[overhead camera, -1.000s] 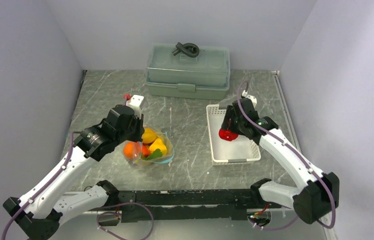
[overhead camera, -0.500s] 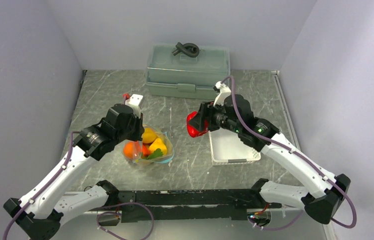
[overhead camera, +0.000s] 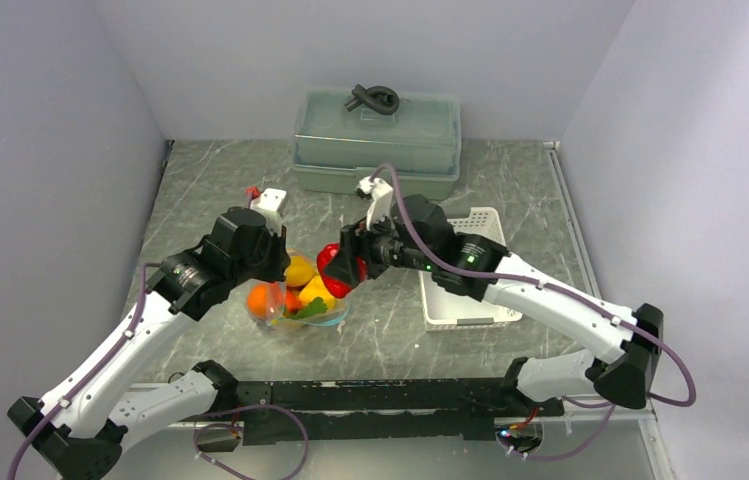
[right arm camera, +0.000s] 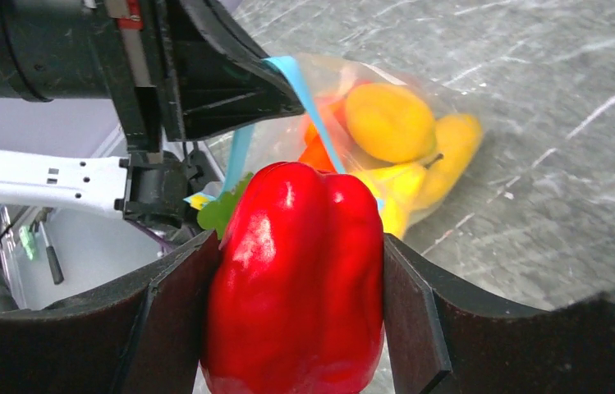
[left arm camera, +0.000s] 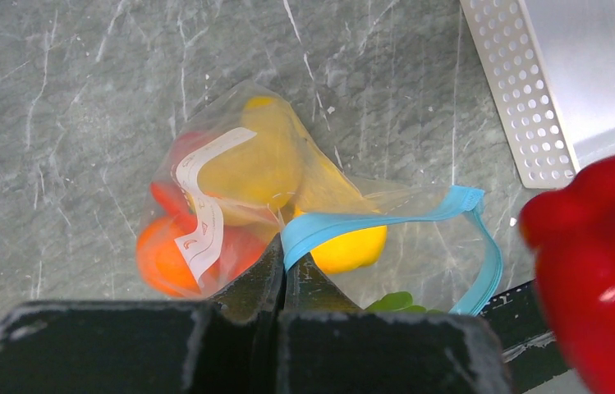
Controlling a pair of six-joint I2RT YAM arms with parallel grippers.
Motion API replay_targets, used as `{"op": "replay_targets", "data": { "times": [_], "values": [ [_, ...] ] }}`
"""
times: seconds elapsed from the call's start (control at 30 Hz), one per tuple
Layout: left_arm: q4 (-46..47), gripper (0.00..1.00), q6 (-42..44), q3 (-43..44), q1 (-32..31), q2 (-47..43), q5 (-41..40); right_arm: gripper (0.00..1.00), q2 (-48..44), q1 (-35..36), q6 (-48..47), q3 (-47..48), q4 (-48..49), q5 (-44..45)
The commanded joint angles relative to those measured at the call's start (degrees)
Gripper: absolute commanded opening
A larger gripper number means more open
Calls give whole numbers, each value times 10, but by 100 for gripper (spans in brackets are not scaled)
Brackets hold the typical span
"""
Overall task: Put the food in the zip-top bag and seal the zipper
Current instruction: Place the fake vegetable in the zipper food storage bag.
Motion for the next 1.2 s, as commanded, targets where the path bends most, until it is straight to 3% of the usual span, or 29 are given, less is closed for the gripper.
{"op": "replay_targets", "data": {
  "times": [0.0,0.33,0.8,0.97,1.17],
  "values": [
    [23,0,10,-2,4,-5,12,8,29,30,-38,56,30,-3],
    [26,0,11,-3,6,-10,21,7,96,61,-67,101,17,-18],
    [31,0,14,-3,8,-15,32,7,154,64,-71,82,18,29],
    [36,0,15,-5,8,-20,40,15,185,64,-64,96,11,53],
    [36,0,15,-5,8,-20,44,37,205,64,-50,107,24,83]
  ]
}}
